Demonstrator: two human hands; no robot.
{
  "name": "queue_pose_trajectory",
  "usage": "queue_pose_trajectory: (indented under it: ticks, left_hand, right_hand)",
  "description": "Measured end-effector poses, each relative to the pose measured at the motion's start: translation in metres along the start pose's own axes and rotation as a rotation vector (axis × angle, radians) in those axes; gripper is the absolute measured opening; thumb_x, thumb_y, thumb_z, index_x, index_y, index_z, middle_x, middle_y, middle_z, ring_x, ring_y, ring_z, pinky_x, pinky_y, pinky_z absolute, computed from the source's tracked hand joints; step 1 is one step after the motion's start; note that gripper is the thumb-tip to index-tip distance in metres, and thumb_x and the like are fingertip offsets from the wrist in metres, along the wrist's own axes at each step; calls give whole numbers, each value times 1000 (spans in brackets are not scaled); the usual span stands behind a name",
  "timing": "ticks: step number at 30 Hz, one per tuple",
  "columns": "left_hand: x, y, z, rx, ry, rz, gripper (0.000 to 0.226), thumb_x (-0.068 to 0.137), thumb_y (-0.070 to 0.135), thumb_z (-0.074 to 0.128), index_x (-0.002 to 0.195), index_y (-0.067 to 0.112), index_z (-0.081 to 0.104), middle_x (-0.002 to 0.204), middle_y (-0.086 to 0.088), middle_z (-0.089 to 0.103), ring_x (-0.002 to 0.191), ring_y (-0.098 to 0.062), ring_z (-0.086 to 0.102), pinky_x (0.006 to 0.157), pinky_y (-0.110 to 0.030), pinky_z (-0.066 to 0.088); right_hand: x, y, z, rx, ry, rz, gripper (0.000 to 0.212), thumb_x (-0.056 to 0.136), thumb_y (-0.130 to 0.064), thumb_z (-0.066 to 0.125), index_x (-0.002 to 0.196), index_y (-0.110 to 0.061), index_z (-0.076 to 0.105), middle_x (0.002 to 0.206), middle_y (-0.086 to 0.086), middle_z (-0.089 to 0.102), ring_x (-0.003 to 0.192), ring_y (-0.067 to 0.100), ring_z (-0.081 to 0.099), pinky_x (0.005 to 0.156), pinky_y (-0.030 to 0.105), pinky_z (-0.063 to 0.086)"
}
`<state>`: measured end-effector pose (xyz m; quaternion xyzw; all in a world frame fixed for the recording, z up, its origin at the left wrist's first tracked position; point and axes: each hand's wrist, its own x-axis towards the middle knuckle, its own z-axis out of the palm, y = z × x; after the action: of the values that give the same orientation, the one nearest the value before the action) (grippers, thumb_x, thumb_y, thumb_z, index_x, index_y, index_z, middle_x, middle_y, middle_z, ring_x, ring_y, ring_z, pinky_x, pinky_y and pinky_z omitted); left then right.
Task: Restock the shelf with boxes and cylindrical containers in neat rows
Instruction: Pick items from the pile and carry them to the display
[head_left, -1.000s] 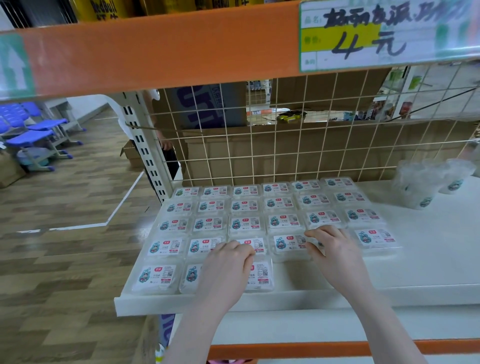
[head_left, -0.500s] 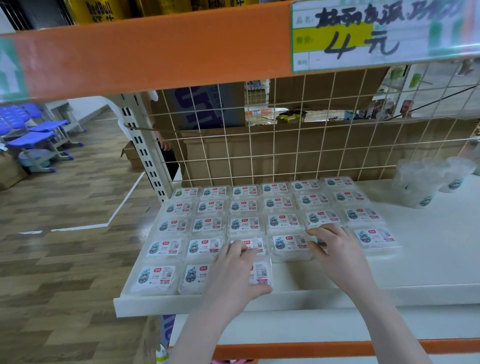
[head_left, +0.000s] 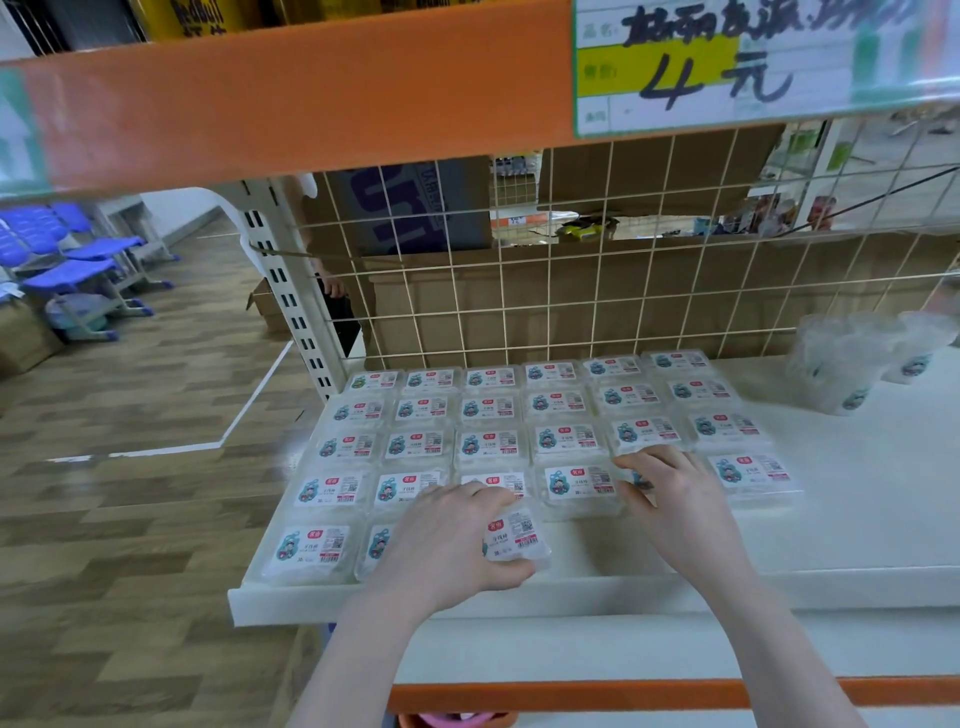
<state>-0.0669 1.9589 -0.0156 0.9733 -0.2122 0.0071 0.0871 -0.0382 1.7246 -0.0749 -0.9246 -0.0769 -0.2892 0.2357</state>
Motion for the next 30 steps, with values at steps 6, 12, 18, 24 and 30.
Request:
queue_pose_trajectory:
  ticks: [6,12,18,24,30]
  left_hand:
    - [0,4,2,2,-50,13,67,82,63,53,139,31,40,134,11,48,122,-10,43,100,-26,32]
    - [-3,0,9,-45,-48,41,66,84,61,53,140,28,41,133,14,43,123,-6,32,99,-16,22]
    - [1,-6,7,-48,-68,49,63,84,60,54,139,30,42,135,14,45,124,-7,32,102,-23,27]
    - [0,-6,11,-74,-45,40,65,84,59,54,141,31,38,138,16,40,127,-5,28,102,-19,21]
    - [1,-6,15,-77,-37,32,68,84,58,54,142,31,34,138,16,37,127,-5,26,102,-18,19]
  right_hand:
    - [0,3,0,16,-12,7,27,63,-2,82,87,-10,73,80,6,66,69,32,60,65,39,50]
    - [-1,5,0,21,-23,19,27,63,-3,82,87,-10,73,81,5,66,68,32,59,65,41,49]
    - [-2,2,-2,21,-9,20,27,62,-2,82,86,-10,73,81,5,66,71,31,59,65,38,49]
    - [-2,3,-2,17,-26,20,27,63,-2,81,87,-11,73,82,4,66,72,32,59,65,41,50]
    - [-3,3,-4,17,-39,14,27,64,-1,81,87,-10,73,83,4,67,74,31,59,66,38,49]
